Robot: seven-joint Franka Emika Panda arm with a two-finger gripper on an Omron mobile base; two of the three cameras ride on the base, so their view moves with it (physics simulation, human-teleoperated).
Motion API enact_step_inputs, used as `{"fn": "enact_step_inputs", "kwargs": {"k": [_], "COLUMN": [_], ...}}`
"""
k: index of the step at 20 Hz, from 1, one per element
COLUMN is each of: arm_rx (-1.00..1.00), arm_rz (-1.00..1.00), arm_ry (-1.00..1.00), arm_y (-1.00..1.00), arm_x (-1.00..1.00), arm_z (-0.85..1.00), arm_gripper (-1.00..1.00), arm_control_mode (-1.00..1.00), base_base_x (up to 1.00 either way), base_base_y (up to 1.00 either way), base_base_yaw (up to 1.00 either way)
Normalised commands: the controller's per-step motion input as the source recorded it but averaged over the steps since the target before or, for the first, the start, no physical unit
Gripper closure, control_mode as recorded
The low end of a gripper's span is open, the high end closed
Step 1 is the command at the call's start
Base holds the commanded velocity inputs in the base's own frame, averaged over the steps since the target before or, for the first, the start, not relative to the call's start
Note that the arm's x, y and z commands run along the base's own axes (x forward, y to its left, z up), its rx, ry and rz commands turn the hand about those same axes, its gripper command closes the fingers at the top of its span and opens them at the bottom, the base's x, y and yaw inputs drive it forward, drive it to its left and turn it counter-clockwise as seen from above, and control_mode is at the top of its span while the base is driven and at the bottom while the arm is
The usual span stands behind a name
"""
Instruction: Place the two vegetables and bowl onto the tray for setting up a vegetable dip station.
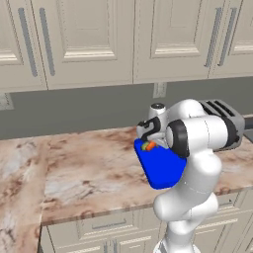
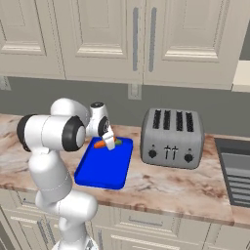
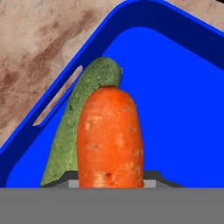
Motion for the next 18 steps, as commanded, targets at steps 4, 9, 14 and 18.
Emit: {"fn": "enact_step_inputs", "kwargs": {"k": [4, 9, 14, 18], "arm_rx": [0.0, 0.0, 0.0, 0.0], "arm_rz": [0.0, 0.0, 0.0, 0.0], "arm_ry": [0.0, 0.0, 0.0, 0.0], "arm_y": [0.0, 0.0, 0.0, 0.0], "arm_x": [0.0, 0.07, 0.0, 0.0], "arm_z": [0.0, 0.0, 0.0, 0.0], "arm_gripper": [1.0, -1.0, -1.0, -1.0], "arm_control_mode": [-1.0, -1.0, -1.0, -1.0], "base_base_x": [0.0, 0.0, 0.0, 0.0], "base_base_y": [0.0, 0.0, 0.0, 0.0], "base_base_yaw": [0.0, 0.0, 0.0, 0.0]}}
